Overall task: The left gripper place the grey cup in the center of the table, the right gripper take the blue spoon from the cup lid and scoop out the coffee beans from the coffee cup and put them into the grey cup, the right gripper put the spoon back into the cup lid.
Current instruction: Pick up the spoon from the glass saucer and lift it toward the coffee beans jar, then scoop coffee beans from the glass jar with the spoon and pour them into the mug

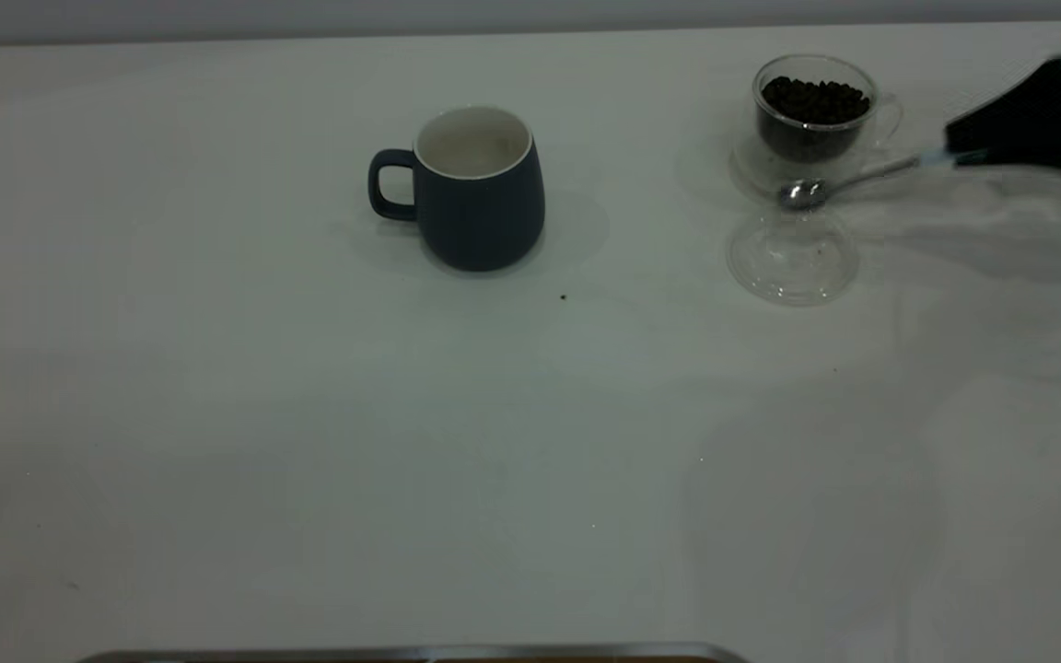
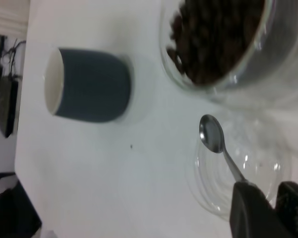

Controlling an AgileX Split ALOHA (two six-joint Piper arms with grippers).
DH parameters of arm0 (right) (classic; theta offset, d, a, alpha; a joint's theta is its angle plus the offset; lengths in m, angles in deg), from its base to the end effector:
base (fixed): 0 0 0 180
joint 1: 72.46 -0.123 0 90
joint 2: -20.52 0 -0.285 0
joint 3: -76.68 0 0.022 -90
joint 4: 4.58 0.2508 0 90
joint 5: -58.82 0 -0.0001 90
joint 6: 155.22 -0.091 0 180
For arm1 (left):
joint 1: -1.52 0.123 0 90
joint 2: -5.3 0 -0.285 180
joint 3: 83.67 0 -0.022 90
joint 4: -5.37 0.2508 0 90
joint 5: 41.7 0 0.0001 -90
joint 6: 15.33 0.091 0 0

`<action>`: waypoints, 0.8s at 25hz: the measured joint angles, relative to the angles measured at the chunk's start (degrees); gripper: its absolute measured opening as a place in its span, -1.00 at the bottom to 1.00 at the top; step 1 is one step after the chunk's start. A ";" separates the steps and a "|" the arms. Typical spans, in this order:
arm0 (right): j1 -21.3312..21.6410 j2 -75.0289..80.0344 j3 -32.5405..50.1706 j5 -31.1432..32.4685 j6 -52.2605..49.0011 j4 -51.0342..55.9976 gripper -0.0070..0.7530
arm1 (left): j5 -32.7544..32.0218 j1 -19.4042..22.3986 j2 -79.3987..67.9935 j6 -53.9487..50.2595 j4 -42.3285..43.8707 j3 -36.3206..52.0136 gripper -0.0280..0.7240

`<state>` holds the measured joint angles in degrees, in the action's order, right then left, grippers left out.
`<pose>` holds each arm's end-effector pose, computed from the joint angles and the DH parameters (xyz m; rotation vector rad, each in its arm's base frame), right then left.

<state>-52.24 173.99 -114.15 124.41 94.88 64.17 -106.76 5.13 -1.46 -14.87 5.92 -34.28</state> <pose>0.4242 -0.0739 0.0163 -0.0529 2.4818 1.2896 -0.0092 0.0002 0.2673 -0.0591 2.1151 0.0539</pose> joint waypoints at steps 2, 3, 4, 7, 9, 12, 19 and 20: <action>0.25 -2.21 0.00 0.15 -0.29 0.00 -0.71 | 0.00 0.00 0.00 0.00 0.00 0.00 0.64; 0.25 -3.25 -0.19 0.46 -0.33 0.00 -0.71 | 0.00 0.00 0.00 0.00 0.00 0.00 0.64; 0.19 -4.07 -0.53 0.61 -0.50 0.00 -0.71 | 0.00 0.00 0.00 0.00 0.00 0.00 0.64; -0.44 -4.87 -3.08 1.00 -2.28 0.81 -0.71 | 0.00 0.00 0.00 0.00 0.00 0.00 0.64; -0.87 -4.87 -4.79 1.00 -3.93 1.49 -0.71 | 0.00 0.00 0.00 0.00 0.00 0.00 0.64; -1.43 -4.87 -7.15 1.11 -4.70 1.83 -0.71 | 0.00 0.00 0.00 0.00 0.00 0.00 0.64; -1.43 -4.82 -8.00 -3.68 -6.80 2.01 -0.71 | 0.00 0.00 0.00 -0.10 0.00 0.00 0.64; -1.43 -4.82 -8.00 -4.27 -7.25 1.18 -0.71 | 0.00 0.00 0.00 -0.10 0.00 0.00 0.64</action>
<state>-53.68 169.18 -122.16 120.14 87.63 65.35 -106.76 5.13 -1.46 -14.97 5.92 -34.28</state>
